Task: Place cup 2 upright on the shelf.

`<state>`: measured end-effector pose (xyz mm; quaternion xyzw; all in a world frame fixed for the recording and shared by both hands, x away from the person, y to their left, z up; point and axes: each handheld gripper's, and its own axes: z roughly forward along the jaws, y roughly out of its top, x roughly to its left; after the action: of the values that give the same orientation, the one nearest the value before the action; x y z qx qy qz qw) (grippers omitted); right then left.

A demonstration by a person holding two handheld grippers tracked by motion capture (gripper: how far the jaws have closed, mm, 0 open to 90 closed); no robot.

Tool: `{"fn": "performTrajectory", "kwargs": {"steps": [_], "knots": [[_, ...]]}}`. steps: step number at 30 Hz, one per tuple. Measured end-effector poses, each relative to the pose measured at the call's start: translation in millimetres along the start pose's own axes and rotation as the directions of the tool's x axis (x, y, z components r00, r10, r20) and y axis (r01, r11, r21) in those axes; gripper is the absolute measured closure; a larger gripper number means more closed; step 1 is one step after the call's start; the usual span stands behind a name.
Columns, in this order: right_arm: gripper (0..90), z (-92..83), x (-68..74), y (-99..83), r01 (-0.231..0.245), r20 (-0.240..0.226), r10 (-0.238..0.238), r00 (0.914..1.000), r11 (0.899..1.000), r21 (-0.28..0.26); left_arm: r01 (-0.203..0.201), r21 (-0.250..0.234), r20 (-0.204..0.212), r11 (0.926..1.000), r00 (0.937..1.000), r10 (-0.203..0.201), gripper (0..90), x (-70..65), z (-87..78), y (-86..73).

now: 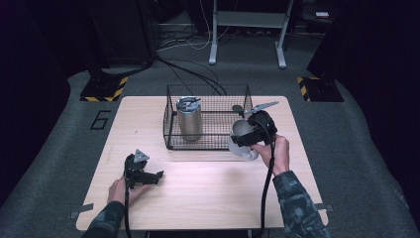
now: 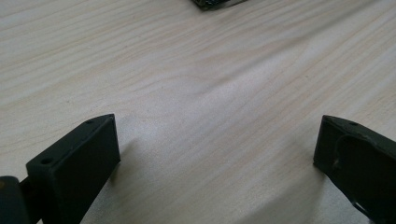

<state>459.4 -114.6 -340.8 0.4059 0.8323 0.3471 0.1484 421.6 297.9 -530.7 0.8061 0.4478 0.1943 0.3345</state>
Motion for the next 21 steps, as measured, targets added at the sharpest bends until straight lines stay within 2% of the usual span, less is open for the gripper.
{"fn": "performTrajectory", "kwargs": {"steps": [2, 3, 9, 10, 14, 21], "knots": [[5.4, -0.5, 0.6, 1.4, 0.0, 0.0, 0.0, 1.0, 1.0, 0.004, 0.012, 0.006, 0.01, 0.9999, 0.9999, -0.013, 0.0, -0.3, -0.1, 0.5], [5.4, 1.2, 0.9, 12.2, 0.021, 0.004, -0.021, 0.9998, 1.0, 0.003, 0.012, 0.006, 0.01, 0.9999, 0.9999, -0.013, 0.0, -0.3, -0.1, 0.5], [5.4, 1.2, 0.9, 12.2, 0.021, 0.004, -0.021, 0.9998, 1.0, 0.003, 0.004, 0.014, 0.013, 0.9999, 0.9999, -0.004, 0.0, 0.4, -0.5, 0.7], [5.4, 1.8, 0.3, 19.2, 0.019, -0.006, -0.019, 0.9998, 1.0, -0.004, 0.004, 0.014, 0.013, 0.9999, 0.9999, -0.004, 0.0, 0.4, -0.4, 0.7], [5.4, 3.9, -0.2, 29.6, 0.04, -0.005, -0.04, 0.9992, 0.999, -0.002, 0.002, 0.003, 0.009, 1.0, 1.0, -0.002, 0.0, 0.3, 0.4, 0.5], [5.4, 8.9, -1.8, 48.2, 0.05, -0.007, -0.05, 0.9987, 0.999, -0.006, 0.004, 0.006, 0.011, 1.0, 0.9999, -0.004, 0.0, 0.3, 0.3, 0.6]]}}
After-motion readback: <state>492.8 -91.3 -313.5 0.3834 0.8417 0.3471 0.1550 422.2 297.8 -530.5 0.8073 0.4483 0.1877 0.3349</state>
